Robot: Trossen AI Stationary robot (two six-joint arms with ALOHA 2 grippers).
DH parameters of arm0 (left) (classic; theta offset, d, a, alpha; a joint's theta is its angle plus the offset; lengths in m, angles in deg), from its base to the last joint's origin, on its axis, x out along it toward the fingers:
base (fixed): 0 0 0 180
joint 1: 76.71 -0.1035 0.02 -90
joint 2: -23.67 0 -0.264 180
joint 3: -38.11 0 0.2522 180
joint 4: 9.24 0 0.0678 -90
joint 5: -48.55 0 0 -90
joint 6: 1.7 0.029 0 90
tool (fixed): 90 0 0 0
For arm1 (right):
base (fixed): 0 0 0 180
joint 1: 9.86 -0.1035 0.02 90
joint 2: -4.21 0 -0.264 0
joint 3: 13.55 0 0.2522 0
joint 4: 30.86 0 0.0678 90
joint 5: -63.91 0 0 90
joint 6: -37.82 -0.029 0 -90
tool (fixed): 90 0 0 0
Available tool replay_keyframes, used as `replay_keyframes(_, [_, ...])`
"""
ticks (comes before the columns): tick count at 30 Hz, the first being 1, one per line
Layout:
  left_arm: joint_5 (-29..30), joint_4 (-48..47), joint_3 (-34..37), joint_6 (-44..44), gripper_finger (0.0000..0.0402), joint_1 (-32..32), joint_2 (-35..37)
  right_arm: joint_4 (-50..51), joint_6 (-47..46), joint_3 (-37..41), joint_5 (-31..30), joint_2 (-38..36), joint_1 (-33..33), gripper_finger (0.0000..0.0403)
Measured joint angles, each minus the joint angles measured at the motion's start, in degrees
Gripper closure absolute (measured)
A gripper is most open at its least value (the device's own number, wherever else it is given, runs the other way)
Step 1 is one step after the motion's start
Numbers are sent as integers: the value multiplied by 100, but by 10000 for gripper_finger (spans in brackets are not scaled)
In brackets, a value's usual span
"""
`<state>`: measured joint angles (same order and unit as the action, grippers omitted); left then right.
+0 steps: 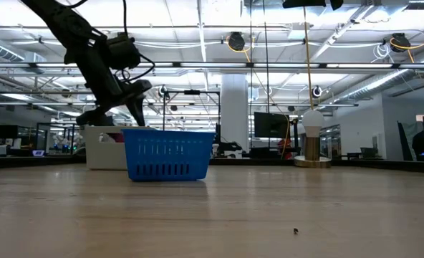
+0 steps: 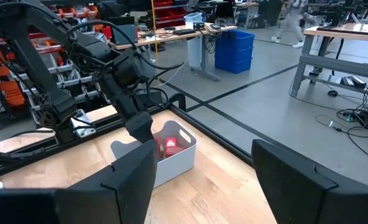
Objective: Pick & Place Office items
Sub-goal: Put the red charger adapter into the gray bin, then put the violet charger adapter into the gray bin
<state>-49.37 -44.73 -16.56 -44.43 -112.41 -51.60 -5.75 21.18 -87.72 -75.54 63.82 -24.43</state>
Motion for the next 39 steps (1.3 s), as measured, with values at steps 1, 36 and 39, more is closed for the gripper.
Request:
replay_keyframes(1, [-44,4,-1,-34,81,0,0,0,0,0,0,0,0,152])
replay_keyframes(36, [-138,-4199,-2376,-458,151,1092,2332,7,-44,-2,34,0,-4,152])
replay_keyframes(39, [-101,-4631,-2680,-526,151,1388,2321,31,-42,-2,201,0,-4,152])
